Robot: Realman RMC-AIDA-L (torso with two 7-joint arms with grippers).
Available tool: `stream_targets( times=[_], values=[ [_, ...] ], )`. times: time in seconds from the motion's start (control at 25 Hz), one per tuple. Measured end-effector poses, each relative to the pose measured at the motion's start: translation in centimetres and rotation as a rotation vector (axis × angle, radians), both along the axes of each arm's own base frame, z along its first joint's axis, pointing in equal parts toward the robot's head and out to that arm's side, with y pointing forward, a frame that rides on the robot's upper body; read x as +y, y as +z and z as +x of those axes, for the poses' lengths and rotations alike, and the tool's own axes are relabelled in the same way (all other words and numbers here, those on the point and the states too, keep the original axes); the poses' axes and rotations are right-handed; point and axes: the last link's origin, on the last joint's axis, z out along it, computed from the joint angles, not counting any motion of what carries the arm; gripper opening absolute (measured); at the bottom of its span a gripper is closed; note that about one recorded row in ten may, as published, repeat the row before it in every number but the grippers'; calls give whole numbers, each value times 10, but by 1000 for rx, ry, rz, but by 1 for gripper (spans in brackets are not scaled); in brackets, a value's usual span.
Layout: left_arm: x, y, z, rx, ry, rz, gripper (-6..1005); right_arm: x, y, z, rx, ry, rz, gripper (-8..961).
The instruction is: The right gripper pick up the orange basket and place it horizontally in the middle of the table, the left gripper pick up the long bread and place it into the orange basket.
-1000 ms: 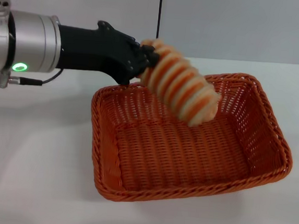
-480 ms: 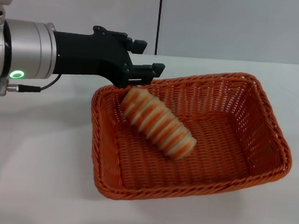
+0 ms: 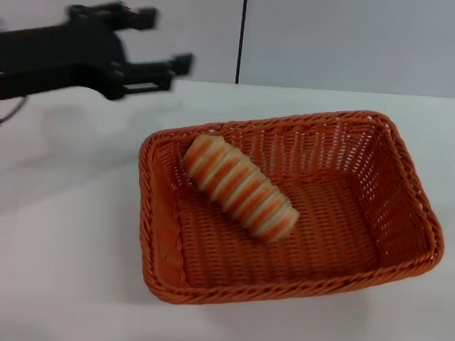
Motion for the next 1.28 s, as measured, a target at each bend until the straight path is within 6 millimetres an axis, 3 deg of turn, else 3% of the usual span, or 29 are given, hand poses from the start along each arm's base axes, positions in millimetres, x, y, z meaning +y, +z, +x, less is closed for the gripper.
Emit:
stream_targets(
  times=[0.08, 0.32, 0.36, 0.4, 0.48, 0.52, 0.68, 0.96, 1.28],
  values=[
    [-3, 8, -23, -68, -17, 50, 803, -1, 2, 1, -2, -6, 11, 589],
    [-17, 9, -56, -132, -95, 158, 801, -2, 1, 6, -30, -46, 69, 589],
    [-22, 8, -71, -164, -83, 213, 799, -1, -1, 9, -31, -64, 87, 589],
    [-22, 8, -71, -164, -83, 213, 798, -1, -1, 9, -31, -64, 87, 589],
    [-30, 11, -100, -182, -24, 321, 795, 0, -4, 16, -27, -104, 108, 589],
    [-30, 11, -100, -182, -24, 321, 793, 0, -4, 16, -27, -104, 108, 589],
    [-53, 17, -133, -194, 15, 473, 787, -5, -8, 29, -3, -176, 174, 589],
    [-74, 17, -148, -193, 25, 551, 777, -2, -8, 29, -3, -176, 194, 589],
    [-83, 17, -154, -188, 42, 576, 514, 2, -13, 26, 13, -170, 191, 589]
  ],
)
